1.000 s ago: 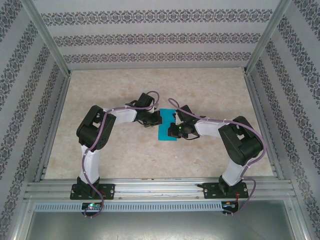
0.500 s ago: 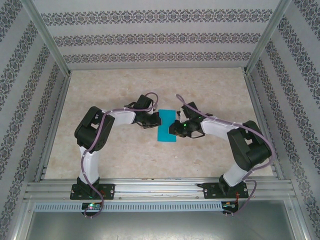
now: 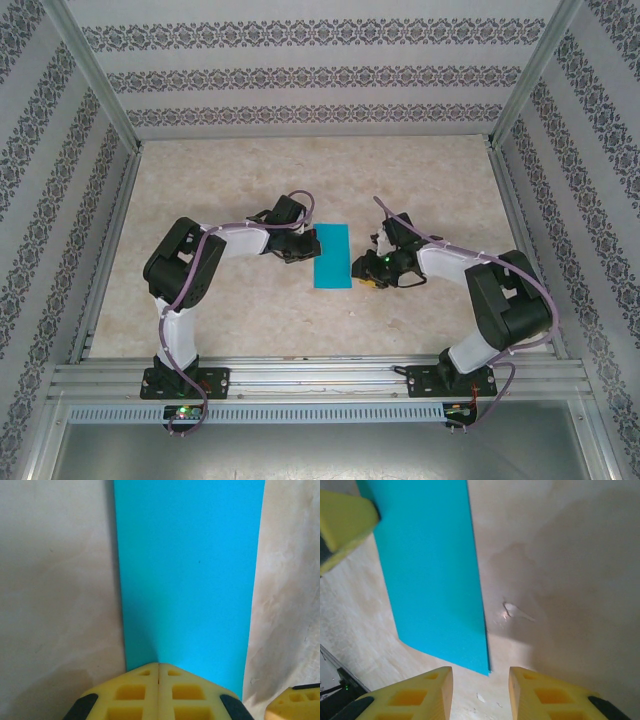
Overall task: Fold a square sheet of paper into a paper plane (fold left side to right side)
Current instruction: Fold the triangle a second time at the center of the table.
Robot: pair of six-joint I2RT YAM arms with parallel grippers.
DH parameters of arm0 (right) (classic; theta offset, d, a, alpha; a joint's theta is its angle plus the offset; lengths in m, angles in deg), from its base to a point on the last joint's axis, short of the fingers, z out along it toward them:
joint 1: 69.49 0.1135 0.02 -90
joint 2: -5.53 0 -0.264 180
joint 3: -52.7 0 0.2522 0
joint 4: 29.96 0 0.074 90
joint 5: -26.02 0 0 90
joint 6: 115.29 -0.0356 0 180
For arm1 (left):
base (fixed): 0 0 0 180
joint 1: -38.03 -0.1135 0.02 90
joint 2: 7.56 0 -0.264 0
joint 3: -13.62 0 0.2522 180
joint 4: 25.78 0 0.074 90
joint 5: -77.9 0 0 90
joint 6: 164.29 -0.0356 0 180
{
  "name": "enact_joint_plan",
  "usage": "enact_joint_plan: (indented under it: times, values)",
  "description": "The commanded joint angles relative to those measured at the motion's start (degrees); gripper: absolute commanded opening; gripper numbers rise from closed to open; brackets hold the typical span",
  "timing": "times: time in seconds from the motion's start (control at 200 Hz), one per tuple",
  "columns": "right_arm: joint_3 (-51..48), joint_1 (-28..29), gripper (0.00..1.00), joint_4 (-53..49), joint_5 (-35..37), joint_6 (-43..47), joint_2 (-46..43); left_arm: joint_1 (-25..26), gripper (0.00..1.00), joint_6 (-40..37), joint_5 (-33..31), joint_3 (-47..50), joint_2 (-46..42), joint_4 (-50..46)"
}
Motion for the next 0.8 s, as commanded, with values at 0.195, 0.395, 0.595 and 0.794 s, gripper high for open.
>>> enact_joint_plan:
  times: [0.195, 0.395, 0.595, 0.794]
  values:
    - [0.74, 2.68, 0.34, 1.2, -1.58, -1.44, 3.43, 0.84, 0.0, 0.89, -3.45, 2.59, 1.44, -6.47]
    - [1.76, 3.91, 0.34, 2.23, -1.67, -2.14, 4.75, 0.83, 0.0, 0.91, -3.4, 2.6, 1.54, -6.54]
    - [2.37, 4.62, 0.3, 4.04, -2.8, -3.41, 5.3, 0.87, 0.0, 1.0, -3.4, 2.6, 1.4, -6.54]
    - [3.04, 4.8, 0.3, 4.98, -2.9, -3.96, 5.64, 0.85, 0.0, 0.99, -3.36, 2.75, 1.49, -6.39]
